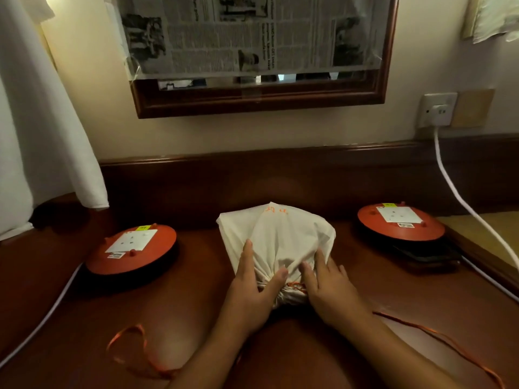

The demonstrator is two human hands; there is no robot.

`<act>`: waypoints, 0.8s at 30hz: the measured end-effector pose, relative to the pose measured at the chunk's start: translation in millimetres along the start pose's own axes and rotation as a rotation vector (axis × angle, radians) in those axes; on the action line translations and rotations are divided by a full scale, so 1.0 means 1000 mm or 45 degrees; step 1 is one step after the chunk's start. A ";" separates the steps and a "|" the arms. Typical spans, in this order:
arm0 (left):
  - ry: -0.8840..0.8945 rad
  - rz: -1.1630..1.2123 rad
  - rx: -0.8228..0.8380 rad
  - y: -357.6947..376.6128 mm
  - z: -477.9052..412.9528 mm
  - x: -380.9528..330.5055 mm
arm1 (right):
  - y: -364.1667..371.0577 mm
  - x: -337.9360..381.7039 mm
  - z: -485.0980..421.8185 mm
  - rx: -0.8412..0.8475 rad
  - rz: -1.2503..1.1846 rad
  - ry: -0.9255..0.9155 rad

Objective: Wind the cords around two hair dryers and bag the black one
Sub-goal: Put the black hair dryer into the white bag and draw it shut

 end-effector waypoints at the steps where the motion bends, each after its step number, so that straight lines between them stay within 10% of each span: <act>1: -0.005 -0.004 -0.004 0.000 -0.003 0.000 | 0.000 0.000 -0.001 -0.016 0.071 -0.045; 9: 0.007 -0.013 0.010 -0.001 -0.008 0.003 | -0.006 0.006 0.000 -0.123 0.130 -0.122; 17: 0.241 -0.247 -0.447 -0.022 0.020 -0.010 | -0.035 0.020 0.029 -0.727 0.108 -0.320; 24: 0.266 -0.273 -0.332 -0.021 0.060 -0.003 | -0.022 0.029 0.051 -0.515 0.244 -0.467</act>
Point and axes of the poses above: each hand's wrist, its own z-axis away from the middle knuckle, its own y-axis out of the palm, x = y × z, the point moved 3 cm from there along -z, towards the middle knuckle, and after that the axes turned 10 degrees about -y, right-handed, at the moved point
